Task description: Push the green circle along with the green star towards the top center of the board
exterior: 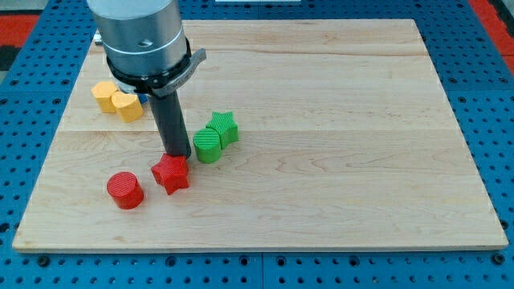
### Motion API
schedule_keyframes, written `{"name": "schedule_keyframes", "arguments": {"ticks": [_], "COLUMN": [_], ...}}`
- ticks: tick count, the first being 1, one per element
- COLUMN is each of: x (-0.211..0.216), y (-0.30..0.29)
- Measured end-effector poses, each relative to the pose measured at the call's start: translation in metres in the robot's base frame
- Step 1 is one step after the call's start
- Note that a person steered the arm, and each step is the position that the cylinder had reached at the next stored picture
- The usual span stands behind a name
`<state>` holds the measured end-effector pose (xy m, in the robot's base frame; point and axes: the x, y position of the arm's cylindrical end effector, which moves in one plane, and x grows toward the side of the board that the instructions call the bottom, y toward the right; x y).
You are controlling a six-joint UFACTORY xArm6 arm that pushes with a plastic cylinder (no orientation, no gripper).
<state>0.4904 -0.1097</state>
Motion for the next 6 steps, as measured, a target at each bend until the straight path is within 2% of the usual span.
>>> {"name": "schedule_keyframes", "arguments": {"ticks": [2, 3, 6], "x": [0.013, 0.005, -0.084], "y": [0.011, 0.052, 0.056]}}
